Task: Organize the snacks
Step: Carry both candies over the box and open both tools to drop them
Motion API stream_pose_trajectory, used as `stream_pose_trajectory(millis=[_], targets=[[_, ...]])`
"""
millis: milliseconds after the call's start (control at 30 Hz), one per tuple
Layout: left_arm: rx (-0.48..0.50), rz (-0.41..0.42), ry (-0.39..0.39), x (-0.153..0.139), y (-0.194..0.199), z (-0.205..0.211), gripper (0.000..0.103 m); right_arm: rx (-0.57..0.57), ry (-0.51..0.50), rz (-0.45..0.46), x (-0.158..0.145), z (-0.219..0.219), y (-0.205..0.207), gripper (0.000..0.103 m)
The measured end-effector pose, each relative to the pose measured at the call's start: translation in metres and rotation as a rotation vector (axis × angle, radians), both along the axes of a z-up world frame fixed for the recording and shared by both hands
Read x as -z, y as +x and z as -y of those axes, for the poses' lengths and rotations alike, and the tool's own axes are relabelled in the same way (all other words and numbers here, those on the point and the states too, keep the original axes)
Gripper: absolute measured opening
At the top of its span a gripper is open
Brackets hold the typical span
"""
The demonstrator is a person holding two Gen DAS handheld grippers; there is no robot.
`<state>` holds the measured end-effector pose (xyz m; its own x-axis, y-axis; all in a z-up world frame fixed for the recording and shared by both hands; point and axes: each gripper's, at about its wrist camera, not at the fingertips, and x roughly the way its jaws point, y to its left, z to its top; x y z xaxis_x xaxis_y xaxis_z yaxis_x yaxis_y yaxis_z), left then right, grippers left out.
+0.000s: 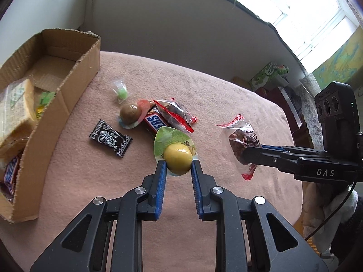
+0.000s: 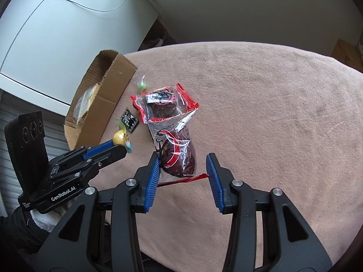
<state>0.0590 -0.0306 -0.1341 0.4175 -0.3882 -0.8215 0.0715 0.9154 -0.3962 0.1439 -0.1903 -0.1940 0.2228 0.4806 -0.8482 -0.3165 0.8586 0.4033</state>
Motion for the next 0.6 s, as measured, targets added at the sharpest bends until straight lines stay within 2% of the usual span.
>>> stream_pose_trajectory(millis=[267, 600], targets=[[-0.111, 0.051, -0.008, -0.020, -0.008, -0.041, 0.021, -0.058, 0.033, 0.072, -0.035, -0.035, 0.012, 0.043], [-0.285, 0.087, -0.002, -0.033, -0.020, -0.111, 0.021, -0.170, 0.055, 0.142, -0.066, -0.102, 0.032, 0.043]])
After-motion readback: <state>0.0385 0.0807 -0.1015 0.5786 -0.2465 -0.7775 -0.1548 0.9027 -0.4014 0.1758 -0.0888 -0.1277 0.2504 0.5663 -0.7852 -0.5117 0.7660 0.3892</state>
